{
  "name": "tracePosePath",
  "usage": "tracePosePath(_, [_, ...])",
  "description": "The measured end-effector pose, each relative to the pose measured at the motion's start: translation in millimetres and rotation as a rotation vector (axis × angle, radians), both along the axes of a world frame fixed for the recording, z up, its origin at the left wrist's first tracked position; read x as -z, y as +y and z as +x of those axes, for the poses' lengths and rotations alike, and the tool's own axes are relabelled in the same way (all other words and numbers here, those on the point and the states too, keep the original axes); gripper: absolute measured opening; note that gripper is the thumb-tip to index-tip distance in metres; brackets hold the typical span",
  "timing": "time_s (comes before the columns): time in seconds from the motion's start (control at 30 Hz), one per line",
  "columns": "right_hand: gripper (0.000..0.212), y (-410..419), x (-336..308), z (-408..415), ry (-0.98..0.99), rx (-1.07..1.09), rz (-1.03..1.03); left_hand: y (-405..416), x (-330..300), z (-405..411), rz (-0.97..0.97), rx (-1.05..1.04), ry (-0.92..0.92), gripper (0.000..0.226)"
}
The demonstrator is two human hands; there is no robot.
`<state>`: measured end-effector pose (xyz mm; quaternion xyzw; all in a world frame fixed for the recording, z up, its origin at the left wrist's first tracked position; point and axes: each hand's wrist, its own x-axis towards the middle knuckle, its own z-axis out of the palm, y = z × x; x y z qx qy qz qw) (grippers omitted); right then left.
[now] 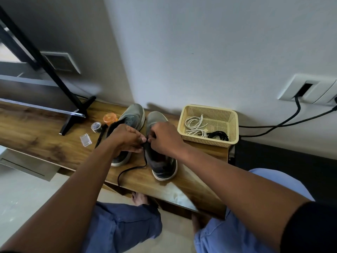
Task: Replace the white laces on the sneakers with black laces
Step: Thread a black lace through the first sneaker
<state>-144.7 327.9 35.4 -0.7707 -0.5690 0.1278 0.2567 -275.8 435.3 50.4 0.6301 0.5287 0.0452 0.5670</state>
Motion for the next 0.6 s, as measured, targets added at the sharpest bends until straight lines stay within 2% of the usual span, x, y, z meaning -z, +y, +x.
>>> tracePosePath(0.23, [0.013, -1.3, 6.3, -3.2, 0.051, 0.071, 0.042, 0.5, 0.3, 0.4, 0.027, 0.008, -0.003, 0.005])
tracePosePath(0.43, [0.007, 0.4, 9.4, -2.2, 0.025, 0.077, 0.040, -2.4, -2.2, 0.0, 0.048, 0.018, 0.004, 0.004])
tracePosePath(0.6, [0.011, 0.5, 8.8, -2.4, -0.017, 0.098, 0.029, -6.0, -4.6, 3.6, 0.104, 0.034, 0.020, 0.006])
